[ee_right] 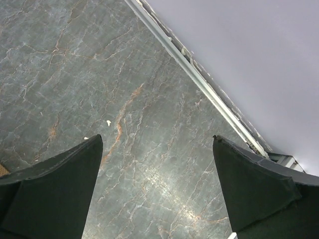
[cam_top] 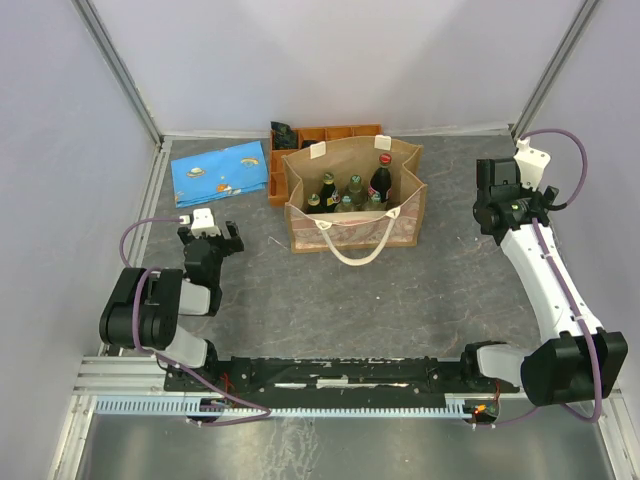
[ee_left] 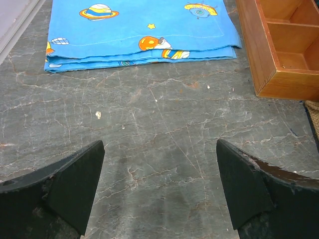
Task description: Take the beverage out of the canvas bag
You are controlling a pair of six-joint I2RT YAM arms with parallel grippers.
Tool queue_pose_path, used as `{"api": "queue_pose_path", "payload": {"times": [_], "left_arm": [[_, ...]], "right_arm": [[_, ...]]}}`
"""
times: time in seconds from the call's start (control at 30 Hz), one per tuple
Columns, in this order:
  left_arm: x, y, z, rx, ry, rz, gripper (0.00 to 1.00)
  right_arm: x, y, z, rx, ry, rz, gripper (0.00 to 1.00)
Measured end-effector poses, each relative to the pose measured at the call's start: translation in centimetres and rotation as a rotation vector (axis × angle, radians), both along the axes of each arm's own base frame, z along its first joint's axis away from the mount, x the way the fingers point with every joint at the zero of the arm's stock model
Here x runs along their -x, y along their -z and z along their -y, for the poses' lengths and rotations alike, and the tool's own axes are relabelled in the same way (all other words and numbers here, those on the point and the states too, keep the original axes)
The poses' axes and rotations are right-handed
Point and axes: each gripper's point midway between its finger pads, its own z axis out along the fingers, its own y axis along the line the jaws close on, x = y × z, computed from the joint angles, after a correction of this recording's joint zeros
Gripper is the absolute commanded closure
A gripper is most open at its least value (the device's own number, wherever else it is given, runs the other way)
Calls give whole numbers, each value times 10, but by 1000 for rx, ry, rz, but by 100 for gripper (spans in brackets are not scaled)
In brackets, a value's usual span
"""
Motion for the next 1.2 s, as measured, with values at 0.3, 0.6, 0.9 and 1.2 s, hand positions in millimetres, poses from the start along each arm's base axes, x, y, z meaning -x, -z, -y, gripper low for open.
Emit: {"api": "queue_pose_path", "payload": {"times": [0.3, 0.6, 0.9, 1.2], "left_arm": [[0, 0, 0, 0, 0, 0, 1], [0, 0, 0, 0, 0, 0, 1], [0, 0, 0, 0, 0, 0, 1], [1, 0, 1, -7, -18, -1, 1]], "right_arm": [[1, 1, 0, 1, 1, -7, 1], [2, 0, 0, -1, 0, -5, 1], [5, -23, -15, -57, -125, 87, 1], [-3, -78, -43, -85, -305, 253, 17]]}}
